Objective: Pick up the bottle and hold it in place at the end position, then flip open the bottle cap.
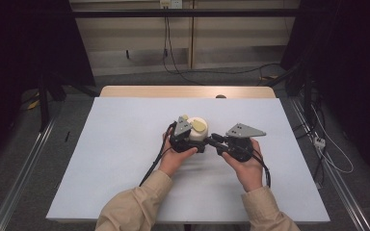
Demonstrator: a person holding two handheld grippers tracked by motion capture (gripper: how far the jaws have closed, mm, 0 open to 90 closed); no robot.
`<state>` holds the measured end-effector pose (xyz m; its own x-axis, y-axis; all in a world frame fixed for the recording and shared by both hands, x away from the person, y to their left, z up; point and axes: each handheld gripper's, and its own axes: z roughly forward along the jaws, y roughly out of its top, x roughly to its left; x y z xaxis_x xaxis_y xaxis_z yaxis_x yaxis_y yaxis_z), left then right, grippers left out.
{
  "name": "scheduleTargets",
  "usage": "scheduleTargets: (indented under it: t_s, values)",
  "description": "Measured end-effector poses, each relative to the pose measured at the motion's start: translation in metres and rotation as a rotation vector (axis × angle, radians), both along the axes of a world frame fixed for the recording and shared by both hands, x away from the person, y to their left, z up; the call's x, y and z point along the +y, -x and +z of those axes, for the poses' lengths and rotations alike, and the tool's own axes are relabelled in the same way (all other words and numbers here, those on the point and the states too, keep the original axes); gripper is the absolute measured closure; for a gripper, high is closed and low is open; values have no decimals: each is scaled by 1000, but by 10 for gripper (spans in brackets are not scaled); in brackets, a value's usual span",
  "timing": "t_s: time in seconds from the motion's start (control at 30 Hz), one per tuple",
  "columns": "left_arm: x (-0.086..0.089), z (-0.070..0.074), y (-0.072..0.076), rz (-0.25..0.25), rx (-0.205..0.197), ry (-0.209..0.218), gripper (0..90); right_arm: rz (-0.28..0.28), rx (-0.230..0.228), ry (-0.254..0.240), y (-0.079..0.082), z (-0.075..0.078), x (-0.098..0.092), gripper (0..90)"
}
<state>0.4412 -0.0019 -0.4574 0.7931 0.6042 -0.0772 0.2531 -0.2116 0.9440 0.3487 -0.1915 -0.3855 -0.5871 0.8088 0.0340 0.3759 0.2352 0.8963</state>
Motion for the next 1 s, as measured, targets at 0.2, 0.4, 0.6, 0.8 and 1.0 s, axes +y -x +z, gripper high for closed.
scheduleTargets:
  t_s: [0.2,0.4,0.6,0.8,1.0]
  values:
    - [0,0,0,6,1,-2,52,16,28,-11,-5,1,2,840]
    - [-1,0,1,8,0,-6,51,29,41,-22,-8,0,5,900]
    - [-1,0,1,9,0,-9,51,14,50,-23,-11,1,5,900]
    - [-1,0,1,9,0,-9,51,17,59,-19,-12,1,7,900]
    - [0,0,2,13,-3,-10,51,19,58,-12,-14,0,9,900]
